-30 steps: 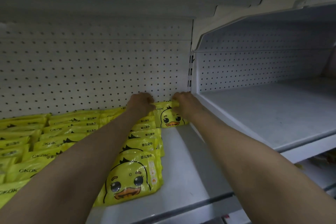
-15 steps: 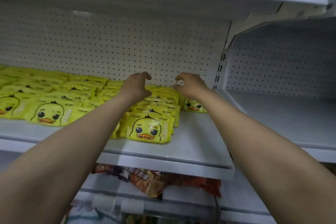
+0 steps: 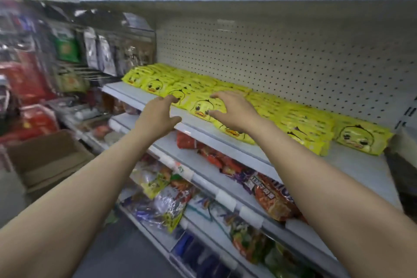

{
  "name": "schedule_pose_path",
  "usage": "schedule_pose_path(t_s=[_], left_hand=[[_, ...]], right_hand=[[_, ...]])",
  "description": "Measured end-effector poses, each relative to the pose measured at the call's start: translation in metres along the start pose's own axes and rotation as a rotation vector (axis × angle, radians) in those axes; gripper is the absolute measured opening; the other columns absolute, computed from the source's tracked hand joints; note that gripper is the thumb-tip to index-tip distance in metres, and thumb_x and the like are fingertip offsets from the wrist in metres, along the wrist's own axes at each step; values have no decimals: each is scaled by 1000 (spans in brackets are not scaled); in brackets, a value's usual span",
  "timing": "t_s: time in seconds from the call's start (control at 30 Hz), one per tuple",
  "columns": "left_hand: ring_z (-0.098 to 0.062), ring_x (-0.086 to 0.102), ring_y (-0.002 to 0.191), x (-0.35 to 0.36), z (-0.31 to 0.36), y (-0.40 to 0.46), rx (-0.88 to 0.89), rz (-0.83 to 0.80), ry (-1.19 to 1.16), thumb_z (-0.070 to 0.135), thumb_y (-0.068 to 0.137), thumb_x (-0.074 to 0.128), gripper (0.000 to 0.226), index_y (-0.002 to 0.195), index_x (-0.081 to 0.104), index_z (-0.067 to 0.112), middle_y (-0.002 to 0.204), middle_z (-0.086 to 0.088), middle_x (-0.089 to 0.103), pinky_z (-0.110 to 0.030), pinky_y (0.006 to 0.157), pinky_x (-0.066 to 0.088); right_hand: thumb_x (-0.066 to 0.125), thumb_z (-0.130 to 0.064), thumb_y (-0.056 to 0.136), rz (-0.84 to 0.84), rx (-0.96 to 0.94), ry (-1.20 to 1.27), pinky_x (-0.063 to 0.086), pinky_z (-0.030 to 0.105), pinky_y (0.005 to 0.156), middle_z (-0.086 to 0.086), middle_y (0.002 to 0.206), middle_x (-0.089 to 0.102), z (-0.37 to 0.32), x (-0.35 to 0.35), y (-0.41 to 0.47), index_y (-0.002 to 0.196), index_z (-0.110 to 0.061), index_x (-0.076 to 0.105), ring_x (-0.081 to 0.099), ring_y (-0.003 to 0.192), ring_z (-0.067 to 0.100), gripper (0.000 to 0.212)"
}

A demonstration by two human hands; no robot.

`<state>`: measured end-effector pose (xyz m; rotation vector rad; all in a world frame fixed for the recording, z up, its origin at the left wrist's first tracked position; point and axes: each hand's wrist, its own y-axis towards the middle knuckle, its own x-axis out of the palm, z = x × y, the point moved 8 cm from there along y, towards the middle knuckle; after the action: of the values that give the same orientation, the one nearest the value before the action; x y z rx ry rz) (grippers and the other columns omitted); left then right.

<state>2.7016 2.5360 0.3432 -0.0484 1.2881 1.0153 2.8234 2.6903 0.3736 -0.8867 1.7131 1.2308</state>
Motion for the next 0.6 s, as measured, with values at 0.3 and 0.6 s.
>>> schedule_pose_path(t_s=[0.3,0.6], left_hand=[[-31,54,107,-80,-175,-51,-105,78,170,33,78,72,50,123,52,22,111,-8,58,-46,85,49],[-27,48,120,-140,-358,-44,-177,128,270,31,83,69,51,130,50,22,129,-5,54,-39,95,45]], right_hand=[[61,-41,92,-69,-281,91,34,37,108,0,144,49,-186,96,76,139,-24,48,39,134,24,52],[57,-45,94,-71,-354,194,30,36,112,-4,147,44,-337,198,182,143,-26,43,36,137,19,55]])
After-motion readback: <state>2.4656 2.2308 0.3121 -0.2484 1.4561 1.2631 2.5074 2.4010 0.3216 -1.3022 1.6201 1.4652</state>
